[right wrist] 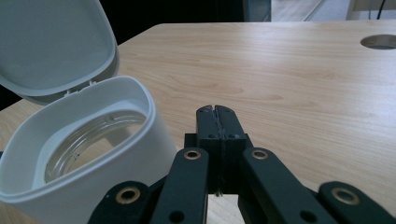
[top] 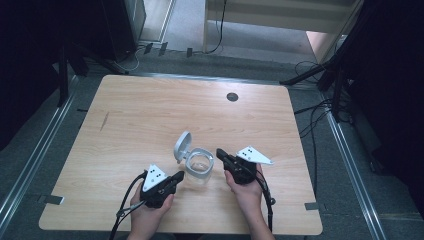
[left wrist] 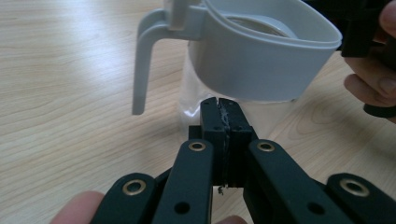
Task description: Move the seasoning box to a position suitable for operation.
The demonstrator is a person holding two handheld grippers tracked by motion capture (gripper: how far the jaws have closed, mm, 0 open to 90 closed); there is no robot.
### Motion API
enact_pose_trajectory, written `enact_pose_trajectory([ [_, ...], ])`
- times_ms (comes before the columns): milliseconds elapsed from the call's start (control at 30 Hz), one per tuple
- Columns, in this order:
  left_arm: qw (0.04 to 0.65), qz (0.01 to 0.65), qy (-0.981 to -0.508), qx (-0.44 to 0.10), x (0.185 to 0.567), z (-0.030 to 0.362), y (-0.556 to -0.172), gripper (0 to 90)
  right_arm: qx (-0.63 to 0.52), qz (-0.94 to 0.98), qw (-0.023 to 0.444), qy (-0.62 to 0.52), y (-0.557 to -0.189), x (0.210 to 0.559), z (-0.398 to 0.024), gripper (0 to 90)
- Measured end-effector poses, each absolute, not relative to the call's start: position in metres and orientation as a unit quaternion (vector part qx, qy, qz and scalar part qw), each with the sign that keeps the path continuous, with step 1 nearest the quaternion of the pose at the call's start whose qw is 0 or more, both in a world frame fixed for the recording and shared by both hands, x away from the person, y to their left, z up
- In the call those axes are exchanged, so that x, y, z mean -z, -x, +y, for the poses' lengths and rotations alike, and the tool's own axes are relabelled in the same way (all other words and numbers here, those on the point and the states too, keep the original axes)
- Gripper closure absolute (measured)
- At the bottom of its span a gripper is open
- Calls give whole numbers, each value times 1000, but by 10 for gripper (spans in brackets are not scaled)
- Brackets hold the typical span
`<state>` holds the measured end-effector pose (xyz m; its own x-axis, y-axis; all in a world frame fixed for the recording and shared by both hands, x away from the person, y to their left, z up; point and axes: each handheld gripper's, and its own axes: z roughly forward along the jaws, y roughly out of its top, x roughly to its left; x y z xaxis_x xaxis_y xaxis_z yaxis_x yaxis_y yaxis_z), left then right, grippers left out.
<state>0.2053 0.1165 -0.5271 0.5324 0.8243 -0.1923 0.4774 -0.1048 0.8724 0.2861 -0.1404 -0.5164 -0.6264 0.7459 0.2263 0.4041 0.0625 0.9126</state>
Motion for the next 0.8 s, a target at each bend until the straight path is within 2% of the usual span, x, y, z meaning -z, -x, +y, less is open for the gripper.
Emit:
enact_pose_trajectory([
  [300, 500, 453, -718, -174, 526, 117, -208, 900, -547, 731, 154, -378, -279, 518, -132, 900],
  [800, 505, 477, -699, -170, 524, 141, -221, 900, -546, 741, 145, -363, -260, 520, -116, 900],
])
